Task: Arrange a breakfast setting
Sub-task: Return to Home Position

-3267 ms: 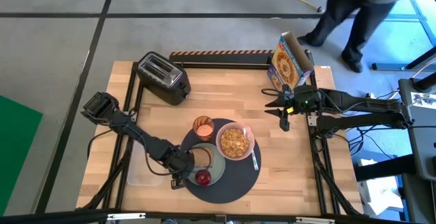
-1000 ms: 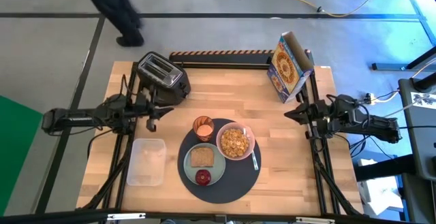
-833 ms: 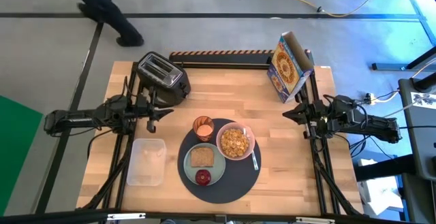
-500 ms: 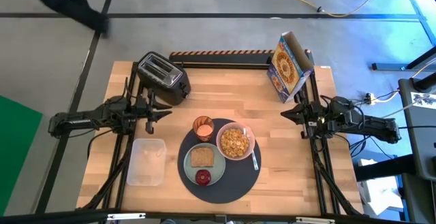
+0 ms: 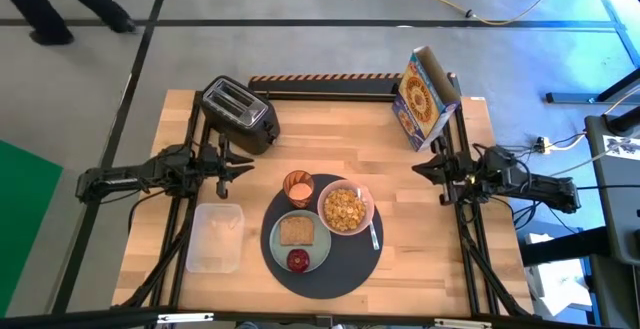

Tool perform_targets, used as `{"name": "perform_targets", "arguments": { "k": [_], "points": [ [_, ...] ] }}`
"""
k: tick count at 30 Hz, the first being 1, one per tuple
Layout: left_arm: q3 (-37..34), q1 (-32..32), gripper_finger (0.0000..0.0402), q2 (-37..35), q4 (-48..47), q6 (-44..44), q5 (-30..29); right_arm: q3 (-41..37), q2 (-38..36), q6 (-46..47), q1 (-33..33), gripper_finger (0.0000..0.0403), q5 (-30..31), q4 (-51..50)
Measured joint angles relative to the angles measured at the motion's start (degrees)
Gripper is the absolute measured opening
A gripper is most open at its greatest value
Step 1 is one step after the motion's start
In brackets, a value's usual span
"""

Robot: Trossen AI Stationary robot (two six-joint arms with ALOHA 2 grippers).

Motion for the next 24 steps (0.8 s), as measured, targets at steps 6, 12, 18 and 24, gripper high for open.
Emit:
{"name": "perform_targets", "arguments": {
  "k": [6, 12, 18, 24],
  "points": [
    [0.0, 0.01, 0.0078, -0.19, -0.09, -0.06, -0.07, -5.13, 0.04, 1.07, 0.0, 0.0, 0.05, 4.69],
    [0.0, 0.01, 0.0078, -0.19, -0.13, -0.09, -0.09, -6.75, 0.22, 2.54, 0.0, 0.0, 0.61, 4.44],
    [0.0, 0.01, 0.0078, -0.19, -0.17, -0.1, -0.09, -6.75, 0.22, 1.03, 0.0, 0.0, 1.46, 1.55],
    [0.0, 0.01, 0.0078, -0.19, -0.22, -0.39, -0.21, -6.75, 0.91, -1.05, -0.03, 0.0, 6.12, -2.55]
  ]
}}
